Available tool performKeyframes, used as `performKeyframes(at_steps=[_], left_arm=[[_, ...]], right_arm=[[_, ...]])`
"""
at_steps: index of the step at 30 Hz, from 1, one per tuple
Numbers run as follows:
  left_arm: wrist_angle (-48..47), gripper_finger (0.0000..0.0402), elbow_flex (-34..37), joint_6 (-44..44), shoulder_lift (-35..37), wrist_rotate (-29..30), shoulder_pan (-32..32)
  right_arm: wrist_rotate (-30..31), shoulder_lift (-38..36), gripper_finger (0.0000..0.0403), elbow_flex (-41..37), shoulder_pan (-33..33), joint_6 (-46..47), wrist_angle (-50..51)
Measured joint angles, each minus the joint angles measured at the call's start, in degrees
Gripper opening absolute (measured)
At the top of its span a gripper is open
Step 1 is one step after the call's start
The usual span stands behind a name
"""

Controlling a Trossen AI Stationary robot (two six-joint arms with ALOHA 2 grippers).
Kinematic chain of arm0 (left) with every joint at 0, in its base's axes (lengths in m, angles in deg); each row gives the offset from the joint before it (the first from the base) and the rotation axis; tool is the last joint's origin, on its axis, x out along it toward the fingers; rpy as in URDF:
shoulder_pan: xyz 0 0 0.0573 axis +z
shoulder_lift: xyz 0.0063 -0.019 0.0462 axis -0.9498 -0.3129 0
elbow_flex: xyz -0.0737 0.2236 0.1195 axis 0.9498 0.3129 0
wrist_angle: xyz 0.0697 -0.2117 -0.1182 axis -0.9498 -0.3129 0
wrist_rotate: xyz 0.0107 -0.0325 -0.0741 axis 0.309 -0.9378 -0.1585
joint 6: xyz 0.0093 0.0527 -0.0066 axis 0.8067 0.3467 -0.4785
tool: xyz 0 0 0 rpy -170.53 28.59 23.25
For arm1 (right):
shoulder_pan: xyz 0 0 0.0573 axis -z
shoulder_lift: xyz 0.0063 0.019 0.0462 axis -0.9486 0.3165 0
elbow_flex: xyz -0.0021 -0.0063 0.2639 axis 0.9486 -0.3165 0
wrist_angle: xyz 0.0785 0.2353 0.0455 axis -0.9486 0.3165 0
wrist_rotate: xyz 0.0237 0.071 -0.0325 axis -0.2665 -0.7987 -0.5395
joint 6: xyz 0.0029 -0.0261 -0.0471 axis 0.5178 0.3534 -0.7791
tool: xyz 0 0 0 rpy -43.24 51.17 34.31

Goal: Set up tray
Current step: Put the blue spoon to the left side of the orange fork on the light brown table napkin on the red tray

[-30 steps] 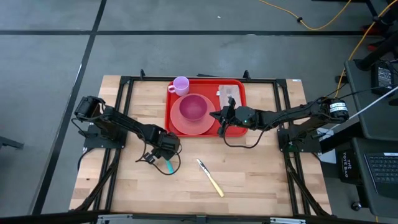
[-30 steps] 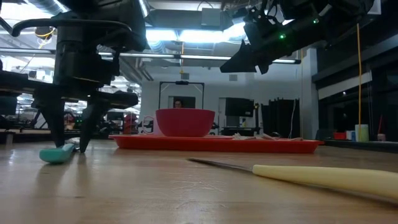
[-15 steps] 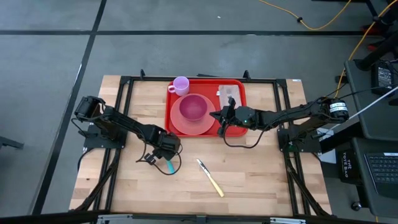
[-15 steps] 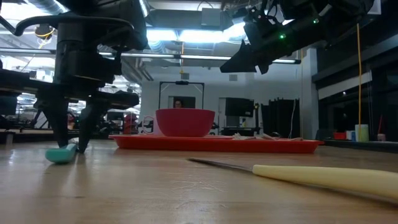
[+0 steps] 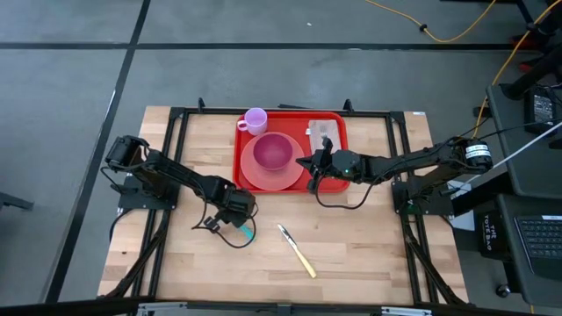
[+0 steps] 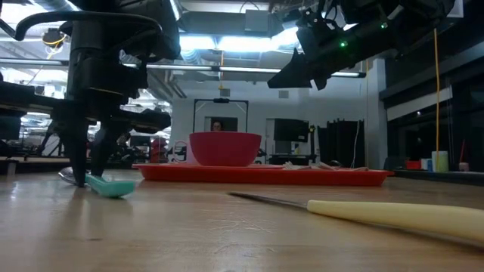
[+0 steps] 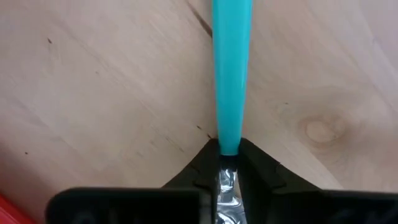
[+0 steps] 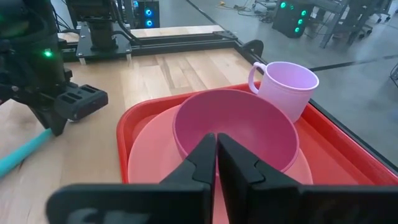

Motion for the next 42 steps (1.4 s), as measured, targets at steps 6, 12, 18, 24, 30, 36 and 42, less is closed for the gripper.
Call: performKeyframes(at_steps=[6, 12, 18, 24, 30, 36, 42], left_arm=[[0.06, 0.0018, -0.04, -3.27, 0.01, -0.01, 0.0], [0.0, 0.0018, 0.23, -3.42, 1.8, 0.85, -0.07], [-0.1, 0.0018, 0.22, -4.98, 6.84, 1.36, -0.09], [-0.45, 0.0018, 0.15, -8.7, 11.41, 4.92, -0.09], [-3.02, 0.0018, 0.07, -11.4, 12.41, 10.12, 0.0], [-8.76, 0.0018, -5.56, -12.07, 11.89, 12.58, 0.44], [-12.03, 0.0018, -12.39, -8.65, 9.55, 14.77, 1.4]], right_arm=[[0.0, 0.0, 0.0021, -0.01, 0.0, 0.01, -0.01], [-0.28, 0.0, 0.0021, -0.01, -0.01, 0.03, -0.01], [-0.48, 0.0, 0.0021, 0.0, -0.02, 1.52, 0.01], [-0.59, 0.0, 0.0021, 0.0, -0.02, 1.45, -0.01], [-0.61, 0.0, 0.0021, -0.01, -0.02, 1.41, -0.29], [-0.75, -0.04, 0.0021, 0.02, -0.07, -1.44, -3.78], [-10.59, -0.04, 0.0021, 3.45, -0.83, -2.85, -1.9]])
